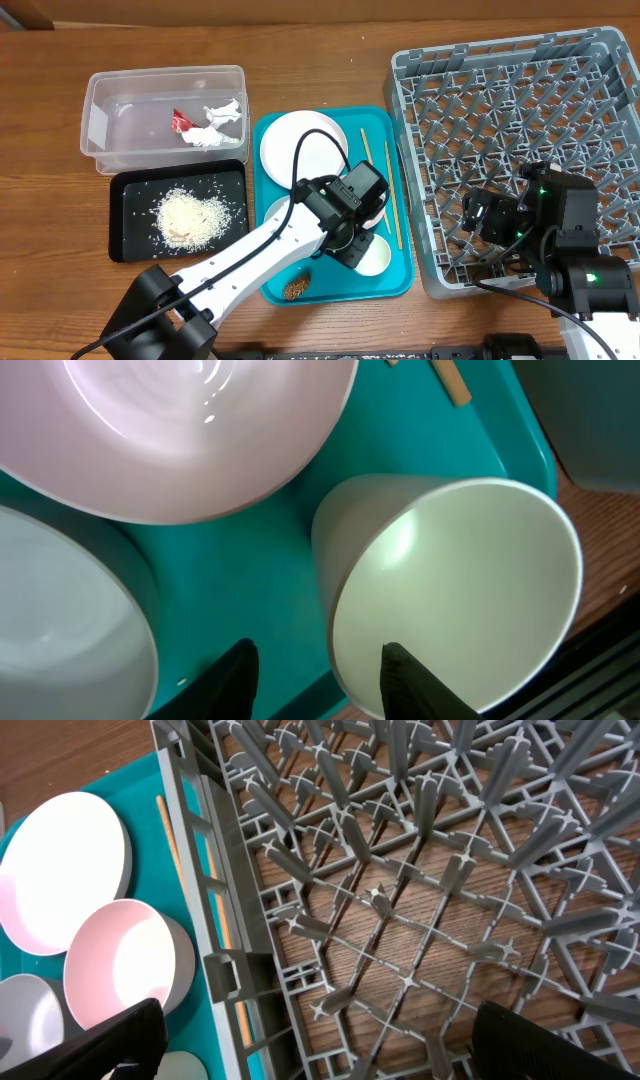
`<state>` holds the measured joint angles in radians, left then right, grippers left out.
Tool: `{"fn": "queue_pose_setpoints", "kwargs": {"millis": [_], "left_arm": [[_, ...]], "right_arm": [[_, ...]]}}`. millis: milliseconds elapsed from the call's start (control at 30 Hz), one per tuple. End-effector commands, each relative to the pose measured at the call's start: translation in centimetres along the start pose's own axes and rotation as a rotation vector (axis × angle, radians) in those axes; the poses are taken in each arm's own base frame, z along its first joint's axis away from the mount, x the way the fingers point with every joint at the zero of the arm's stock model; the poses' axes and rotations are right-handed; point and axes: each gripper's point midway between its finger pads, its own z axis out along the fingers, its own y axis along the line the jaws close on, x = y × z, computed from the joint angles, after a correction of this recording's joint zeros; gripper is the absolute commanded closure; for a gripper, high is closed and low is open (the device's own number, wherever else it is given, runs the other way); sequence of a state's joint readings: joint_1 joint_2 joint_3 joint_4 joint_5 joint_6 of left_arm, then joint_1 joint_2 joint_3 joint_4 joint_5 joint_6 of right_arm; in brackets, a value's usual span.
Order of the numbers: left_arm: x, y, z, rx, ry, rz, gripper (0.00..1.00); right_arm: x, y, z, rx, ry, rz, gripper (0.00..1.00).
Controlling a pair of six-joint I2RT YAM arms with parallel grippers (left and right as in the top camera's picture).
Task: Sort waste into correct bins and load items into the dishwasher
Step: 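Grasp the white cup on the teal tray with the left gripper, then lift the white cup toward the dish rack and right gripper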
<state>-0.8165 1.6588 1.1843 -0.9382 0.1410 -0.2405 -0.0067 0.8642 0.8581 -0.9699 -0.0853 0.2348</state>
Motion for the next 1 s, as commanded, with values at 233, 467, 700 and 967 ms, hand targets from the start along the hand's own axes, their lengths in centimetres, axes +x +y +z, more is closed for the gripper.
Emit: {"fn": "queue_pose_setpoints", "kwargs": {"millis": [233,467,700,967], "left_arm": [[0.0,-0.6,1.3,0.044,-0.010,-0.025,0.91],[-0.9,0.1,0.5,0.049,-0.031,-0.078,0.96],[-6.4,2.4,-8.2,0.265,-0.182,-0.190,0.96],[-10.5,5.1,-17.8,0.840,-0.432,-0.233,0.96]], "right_arm": [[-1.3,0.2,-0.9,-0.001,-0.042,-0.008,0.00],[-1.3,0.2,-0.9,-0.001,-0.042,-0.008,0.00],[-2.3,-2.1,-1.1,0.127,-0.106,0.138,0.00],[-6.1,1.7,-0.7,-0.145,-0.183,0.074,0.01]]}}
